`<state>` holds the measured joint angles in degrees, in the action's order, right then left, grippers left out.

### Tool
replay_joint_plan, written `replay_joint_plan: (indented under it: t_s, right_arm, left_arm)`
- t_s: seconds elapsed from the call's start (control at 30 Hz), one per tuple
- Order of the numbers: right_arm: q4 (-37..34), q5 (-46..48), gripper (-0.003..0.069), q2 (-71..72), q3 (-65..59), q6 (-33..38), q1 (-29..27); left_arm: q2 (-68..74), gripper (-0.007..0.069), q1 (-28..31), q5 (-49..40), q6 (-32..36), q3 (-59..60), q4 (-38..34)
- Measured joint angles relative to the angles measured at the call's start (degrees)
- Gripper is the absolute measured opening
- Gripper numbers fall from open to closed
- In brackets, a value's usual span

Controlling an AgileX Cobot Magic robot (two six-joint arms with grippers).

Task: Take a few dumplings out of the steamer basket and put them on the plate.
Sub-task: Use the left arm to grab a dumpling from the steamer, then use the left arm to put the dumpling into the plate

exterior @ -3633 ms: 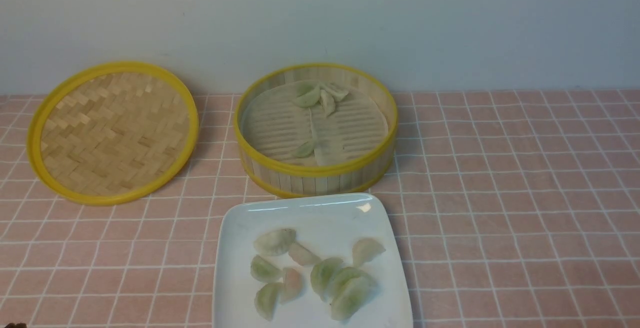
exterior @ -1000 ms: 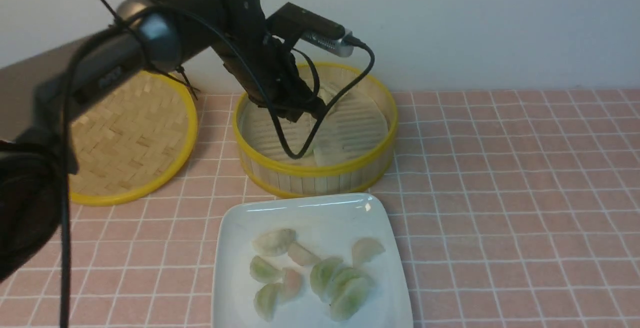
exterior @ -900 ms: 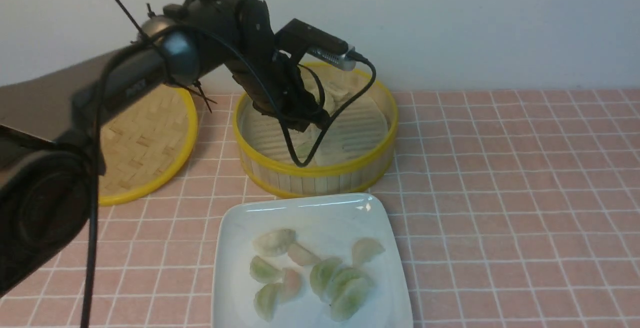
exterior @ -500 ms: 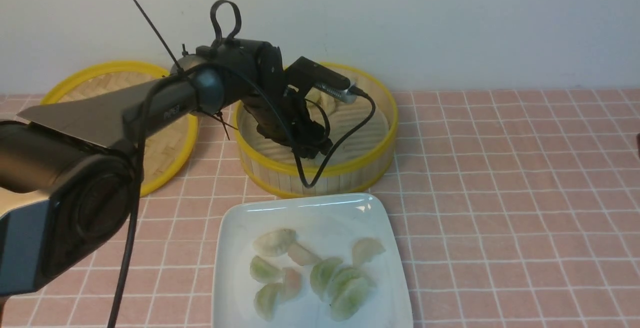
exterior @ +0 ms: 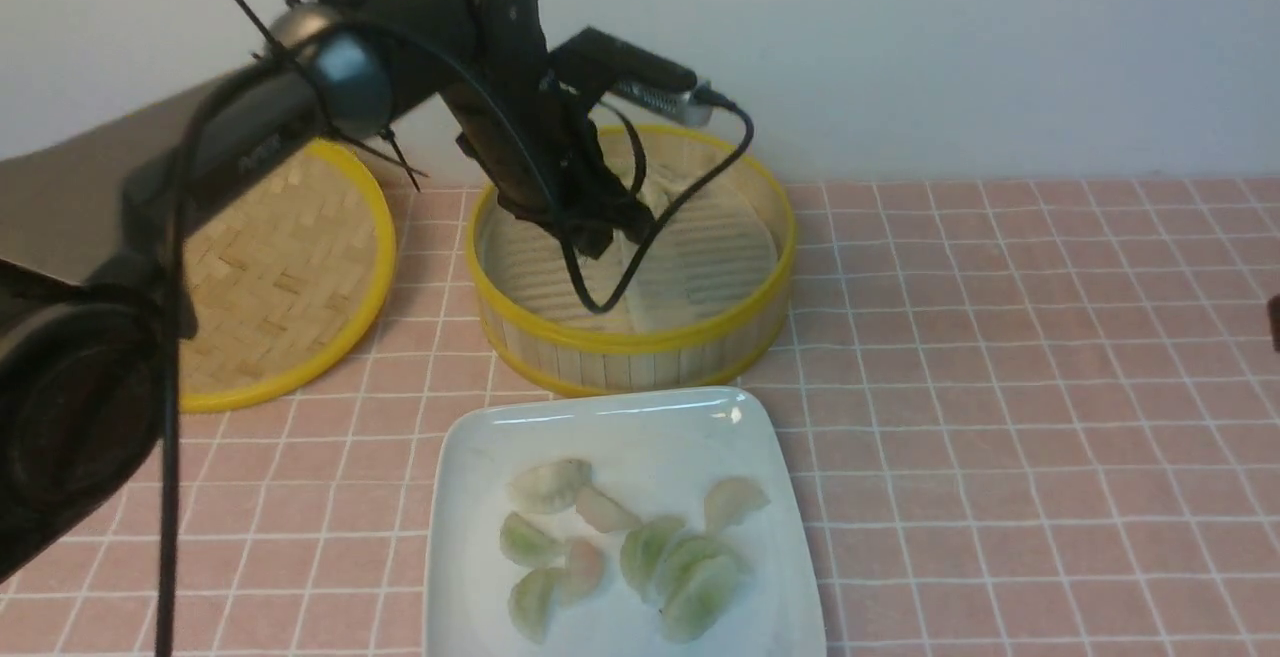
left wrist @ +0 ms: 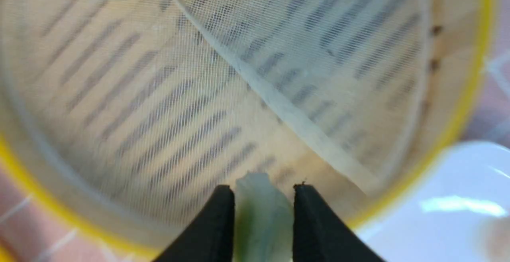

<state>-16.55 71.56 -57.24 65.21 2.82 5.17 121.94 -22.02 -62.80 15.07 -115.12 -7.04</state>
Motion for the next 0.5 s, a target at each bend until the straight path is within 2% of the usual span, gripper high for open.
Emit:
replay_joint_plan:
  t_s: [0.1,0.27,0.37,0.5]
  right_arm:
    - [0.0,-0.1,-0.001,0.0,0.0,-0.1,0.0]
    - [-0.4,-0.8,-0.001,0.0,0.0,-0.2,0.0]
    - [-1.4,-0.8,-0.001,0.0,0.0,0.0,0.0]
    - [-1.6,-0.8,-0.001,0.0,0.0,0.0,0.0]
  left_arm:
    - [-5.0,0.0162,0.0,-6.3,-1.6,-1.1,-0.7]
    - [-11.8,0.0162,-0.1,-7.5,-4.9,4.0,-5.3]
    - [-16.9,0.0162,-1.9,-7.5,-5.6,15.4,-9.9]
    - [-19.0,0.0162,-5.7,-7.6,-4.2,26.5,-12.3]
